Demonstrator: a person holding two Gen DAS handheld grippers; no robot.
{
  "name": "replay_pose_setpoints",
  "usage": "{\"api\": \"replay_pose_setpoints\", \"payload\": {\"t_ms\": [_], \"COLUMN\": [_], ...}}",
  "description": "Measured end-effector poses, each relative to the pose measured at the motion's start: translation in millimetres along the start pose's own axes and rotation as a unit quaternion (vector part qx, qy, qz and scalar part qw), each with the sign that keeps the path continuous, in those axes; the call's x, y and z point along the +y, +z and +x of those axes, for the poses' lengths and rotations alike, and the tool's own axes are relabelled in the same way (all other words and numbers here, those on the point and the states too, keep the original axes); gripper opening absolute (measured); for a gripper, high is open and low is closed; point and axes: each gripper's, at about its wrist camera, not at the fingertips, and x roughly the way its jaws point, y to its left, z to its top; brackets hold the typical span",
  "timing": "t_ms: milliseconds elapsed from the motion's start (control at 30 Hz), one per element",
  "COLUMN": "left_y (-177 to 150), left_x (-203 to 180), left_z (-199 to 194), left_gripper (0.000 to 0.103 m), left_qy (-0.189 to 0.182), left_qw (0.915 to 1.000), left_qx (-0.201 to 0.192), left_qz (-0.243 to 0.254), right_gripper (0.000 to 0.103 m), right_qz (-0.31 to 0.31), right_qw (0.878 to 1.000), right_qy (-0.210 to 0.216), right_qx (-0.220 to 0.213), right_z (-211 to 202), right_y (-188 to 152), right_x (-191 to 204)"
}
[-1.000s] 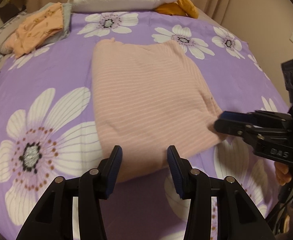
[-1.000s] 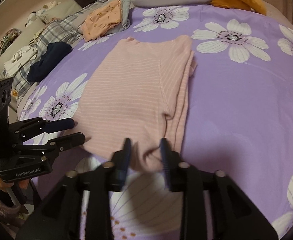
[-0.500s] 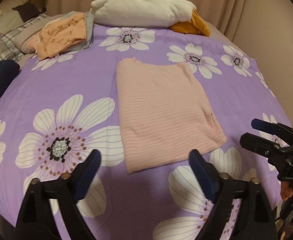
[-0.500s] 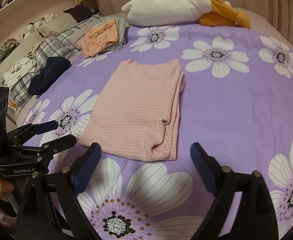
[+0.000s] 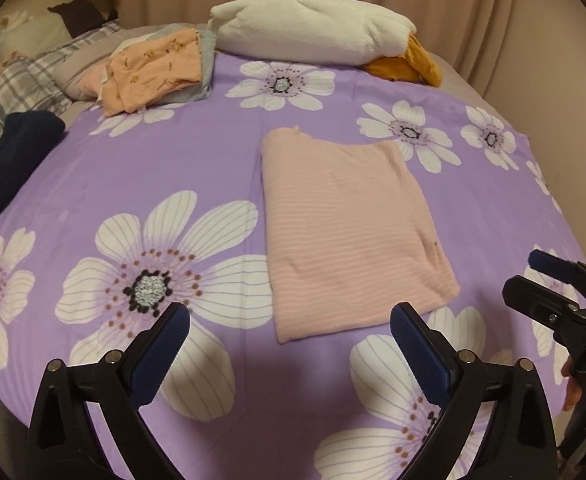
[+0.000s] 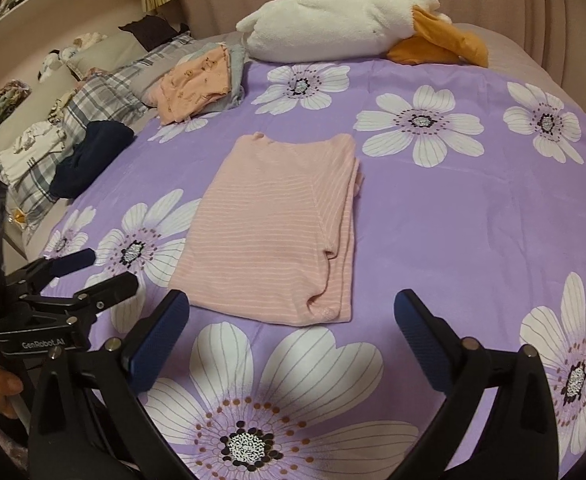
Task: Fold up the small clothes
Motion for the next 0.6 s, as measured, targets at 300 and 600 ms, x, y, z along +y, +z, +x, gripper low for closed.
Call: {"api": "replay_pose_setpoints", "payload": {"t_ms": [300,600], "left_y": [2.5,6.3], "left_x": [4.3,2.9], "left_z": [-3.7,-4.8], "left_gripper": [0.100,0.100], "left_qy": [0.016,0.041], "left_qw": [0.9997,0.9989], "left_qx": [0.009,0.017], "left_qz": [-0.013,-0.014], "right_gripper": [0.103,0.103], "right_qz": [0.004,0.006], "right_qw": [1.000,1.000], "right_qy": [-0.030,-0.029], "right_qx": [0.000,-0.006], "right_z": [-1.3,-6.2], "right_y": [2.0,6.0], "right_x": [3.0,6.1]}}
